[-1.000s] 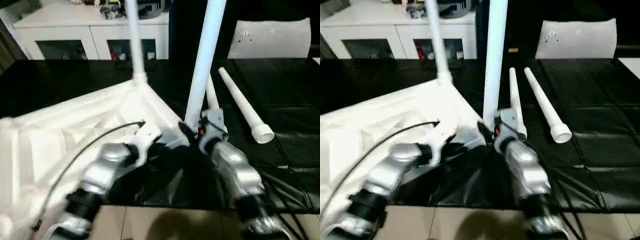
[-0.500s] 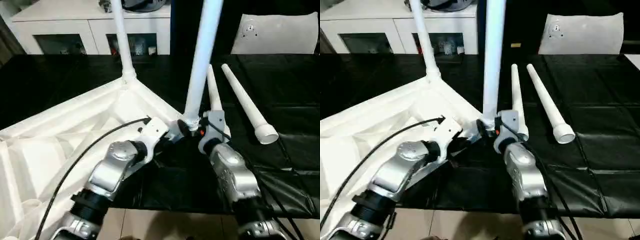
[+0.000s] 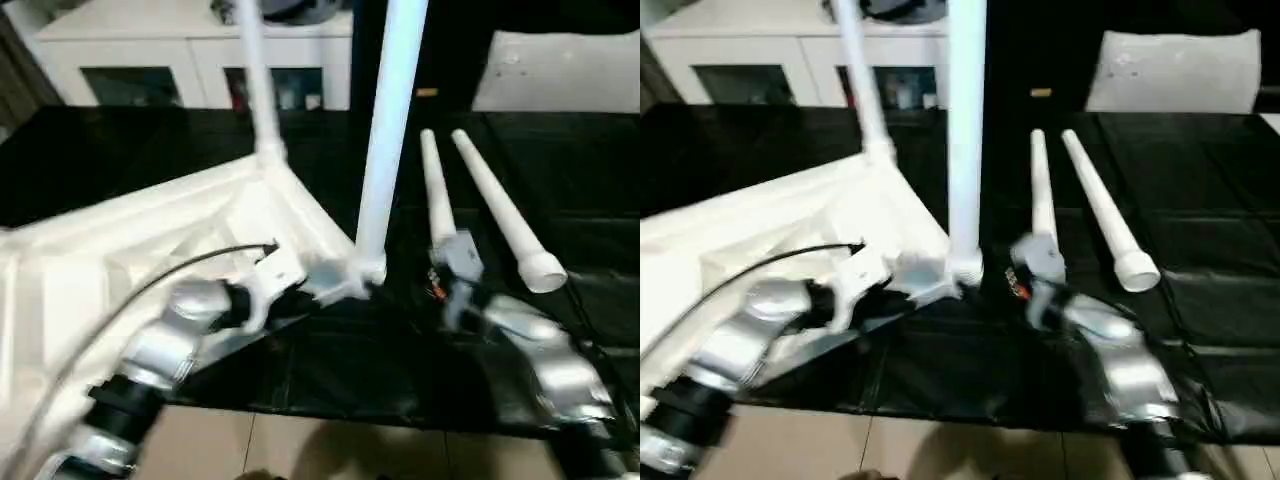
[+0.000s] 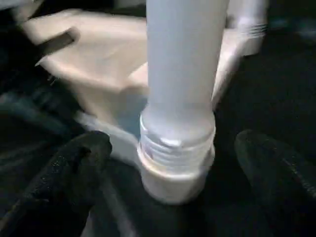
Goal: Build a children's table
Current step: Rotate leg to tighten
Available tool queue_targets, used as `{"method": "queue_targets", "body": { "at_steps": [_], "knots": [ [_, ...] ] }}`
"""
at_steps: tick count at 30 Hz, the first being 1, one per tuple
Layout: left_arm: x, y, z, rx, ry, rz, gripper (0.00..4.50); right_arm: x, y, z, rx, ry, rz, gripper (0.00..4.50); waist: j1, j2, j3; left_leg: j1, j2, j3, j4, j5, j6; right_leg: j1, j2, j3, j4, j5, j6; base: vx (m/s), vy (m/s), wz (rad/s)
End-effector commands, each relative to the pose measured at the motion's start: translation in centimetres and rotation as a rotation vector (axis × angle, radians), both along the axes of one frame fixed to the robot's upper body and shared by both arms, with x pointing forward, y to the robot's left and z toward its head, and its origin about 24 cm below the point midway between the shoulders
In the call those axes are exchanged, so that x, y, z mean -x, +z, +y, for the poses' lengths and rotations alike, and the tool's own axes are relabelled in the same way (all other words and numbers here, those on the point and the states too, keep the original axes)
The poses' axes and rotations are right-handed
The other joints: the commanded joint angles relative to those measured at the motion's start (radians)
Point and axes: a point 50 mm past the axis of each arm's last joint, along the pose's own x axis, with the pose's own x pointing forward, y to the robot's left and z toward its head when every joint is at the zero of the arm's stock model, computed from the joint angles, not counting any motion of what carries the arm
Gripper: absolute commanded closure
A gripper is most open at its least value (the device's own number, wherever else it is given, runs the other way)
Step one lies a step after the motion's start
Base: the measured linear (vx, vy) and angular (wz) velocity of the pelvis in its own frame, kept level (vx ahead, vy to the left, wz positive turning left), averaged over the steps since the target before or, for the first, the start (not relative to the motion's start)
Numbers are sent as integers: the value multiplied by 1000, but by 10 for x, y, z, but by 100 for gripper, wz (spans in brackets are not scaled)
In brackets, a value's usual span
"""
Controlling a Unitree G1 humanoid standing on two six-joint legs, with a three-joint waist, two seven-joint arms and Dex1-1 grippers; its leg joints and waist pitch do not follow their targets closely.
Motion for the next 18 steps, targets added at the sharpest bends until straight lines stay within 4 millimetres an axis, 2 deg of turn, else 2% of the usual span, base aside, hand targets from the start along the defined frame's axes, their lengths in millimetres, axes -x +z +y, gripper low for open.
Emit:
{"method": "queue_targets", "body": {
  "at_steps": [1,3,6,10,11,14,15,16,17,18],
  "knots": [
    [4,-1,-7,-23,-109,22,450,3,3,7,0,77,4,4,6,-9,-55,5,77,-31,-64,-138,117,56,-102,64,-84,-275,-129,0,0,0],
    [5,0,-5,-29,-168,42,450,2,3,5,33,110,7,4,9,-9,-56,9,81,-32,-65,-145,102,55,-103,66,-83,-277,-136,0,0,0],
    [7,1,-2,-58,-267,68,450,0,3,5,73,171,14,4,19,-14,-58,10,82,-30,-65,-135,96,55,-104,68,-77,-250,-144,0,0,0],
    [9,2,2,-98,-357,87,450,0,1,5,116,251,36,4,30,-14,-59,8,79,-29,-62,-118,100,57,-104,68,-74,-245,-144,0,0,0],
    [9,1,4,-115,-394,91,450,1,0,5,136,289,50,4,29,-20,-59,6,78,-28,-62,-114,102,58,-104,67,-74,-241,-143,0,0,0],
    [9,1,4,-125,-416,94,450,1,-1,6,139,316,62,4,33,-16,-62,6,81,-29,-60,-103,104,58,-107,67,-70,-226,-148,0,0,0],
    [9,1,4,-127,-419,94,450,1,-1,6,138,319,64,4,36,-20,-62,6,81,-29,-59,-99,107,58,-106,66,-69,-224,-150,0,0,0],
    [9,1,4,-133,-432,96,450,1,0,6,136,333,70,29,37,-19,-62,6,82,-29,-59,-96,109,58,-106,66,-69,-224,-149,0,0,0],
    [9,1,5,-135,-439,98,450,1,0,7,134,340,73,36,38,-19,-63,5,82,-28,-59,-94,109,58,-106,66,-68,-222,-148,0,0,0],
    [9,1,5,-143,-463,102,450,1,1,8,128,372,84,39,39,-25,-62,5,80,-27,-58,-94,113,59,-105,65,-69,-232,-146,0,0,0]
  ]
}}
